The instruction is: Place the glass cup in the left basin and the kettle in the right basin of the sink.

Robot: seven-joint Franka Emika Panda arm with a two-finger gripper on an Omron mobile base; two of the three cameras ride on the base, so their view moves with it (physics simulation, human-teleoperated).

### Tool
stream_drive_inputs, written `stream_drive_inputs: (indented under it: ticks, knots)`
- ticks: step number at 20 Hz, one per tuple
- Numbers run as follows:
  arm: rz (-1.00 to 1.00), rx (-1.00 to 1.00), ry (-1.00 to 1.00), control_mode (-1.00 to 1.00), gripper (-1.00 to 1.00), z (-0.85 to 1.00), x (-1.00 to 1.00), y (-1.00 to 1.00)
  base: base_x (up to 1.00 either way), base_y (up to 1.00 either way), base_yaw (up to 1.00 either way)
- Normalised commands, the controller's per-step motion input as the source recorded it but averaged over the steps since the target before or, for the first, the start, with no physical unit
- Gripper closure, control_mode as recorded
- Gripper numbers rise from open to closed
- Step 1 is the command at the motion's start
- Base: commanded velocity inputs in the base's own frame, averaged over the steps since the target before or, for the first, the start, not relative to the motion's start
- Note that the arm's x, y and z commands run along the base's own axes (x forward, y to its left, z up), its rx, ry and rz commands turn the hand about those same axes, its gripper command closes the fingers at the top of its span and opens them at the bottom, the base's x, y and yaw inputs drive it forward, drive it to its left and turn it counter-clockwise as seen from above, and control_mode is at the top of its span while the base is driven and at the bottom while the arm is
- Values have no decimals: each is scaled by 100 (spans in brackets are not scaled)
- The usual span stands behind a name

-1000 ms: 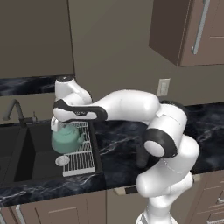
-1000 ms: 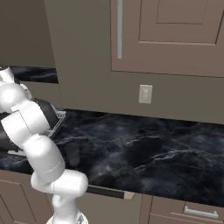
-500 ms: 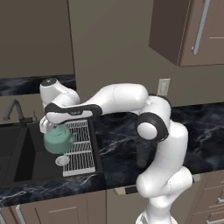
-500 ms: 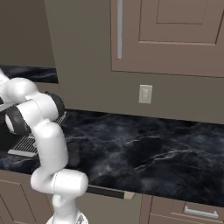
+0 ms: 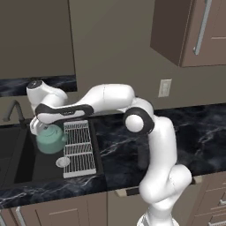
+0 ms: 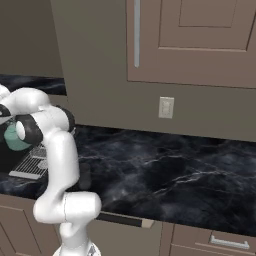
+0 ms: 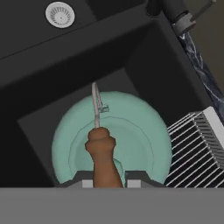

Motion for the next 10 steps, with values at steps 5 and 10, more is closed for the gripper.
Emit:
stream_drive_inputs:
  ticks: [5,10]
  knots:
    - [5,-9,0,-100,100,-20,28,41,0,0,0]
    - [5,-2,0,-100,100,-41,28,37,0,0,0]
